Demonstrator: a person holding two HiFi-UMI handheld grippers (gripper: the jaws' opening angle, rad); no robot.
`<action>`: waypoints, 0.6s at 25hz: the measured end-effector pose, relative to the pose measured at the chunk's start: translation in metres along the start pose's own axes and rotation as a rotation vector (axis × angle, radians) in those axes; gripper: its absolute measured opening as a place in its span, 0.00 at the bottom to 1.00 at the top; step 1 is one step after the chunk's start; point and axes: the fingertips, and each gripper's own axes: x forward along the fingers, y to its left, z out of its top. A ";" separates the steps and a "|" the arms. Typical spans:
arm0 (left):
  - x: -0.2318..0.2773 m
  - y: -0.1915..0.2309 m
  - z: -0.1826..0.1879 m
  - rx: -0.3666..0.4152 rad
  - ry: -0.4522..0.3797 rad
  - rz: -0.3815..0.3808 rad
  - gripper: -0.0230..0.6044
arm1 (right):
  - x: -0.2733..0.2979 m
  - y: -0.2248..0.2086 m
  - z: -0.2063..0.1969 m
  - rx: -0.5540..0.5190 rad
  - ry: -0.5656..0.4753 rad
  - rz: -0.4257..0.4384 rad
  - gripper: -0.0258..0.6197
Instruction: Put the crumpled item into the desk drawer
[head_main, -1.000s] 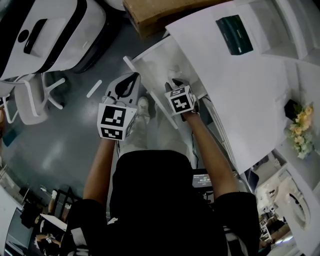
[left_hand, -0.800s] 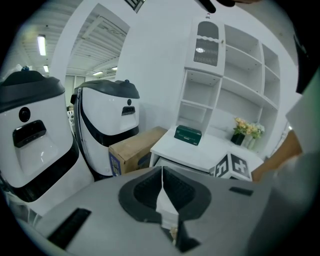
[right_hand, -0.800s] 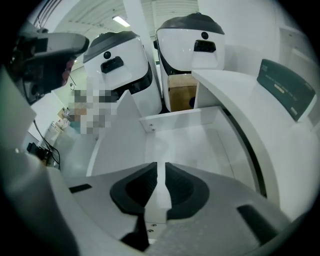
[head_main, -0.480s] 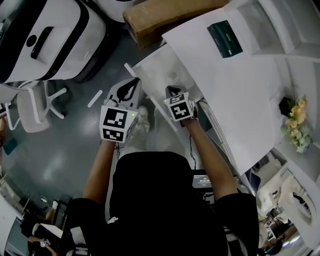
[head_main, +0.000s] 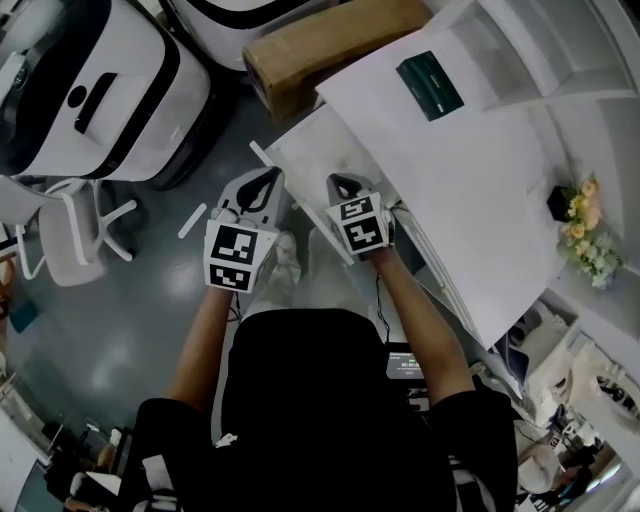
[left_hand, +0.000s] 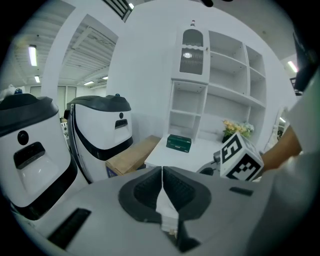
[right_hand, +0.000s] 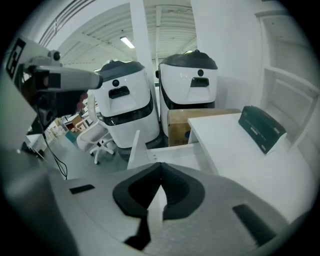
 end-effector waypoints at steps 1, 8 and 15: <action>-0.002 0.000 0.002 0.003 -0.007 0.000 0.05 | -0.005 0.000 0.006 0.001 -0.017 -0.006 0.03; -0.023 -0.005 0.024 0.025 -0.069 -0.015 0.05 | -0.052 0.005 0.047 0.003 -0.138 -0.058 0.03; -0.046 -0.014 0.052 0.027 -0.140 -0.058 0.05 | -0.098 0.015 0.083 -0.004 -0.254 -0.104 0.03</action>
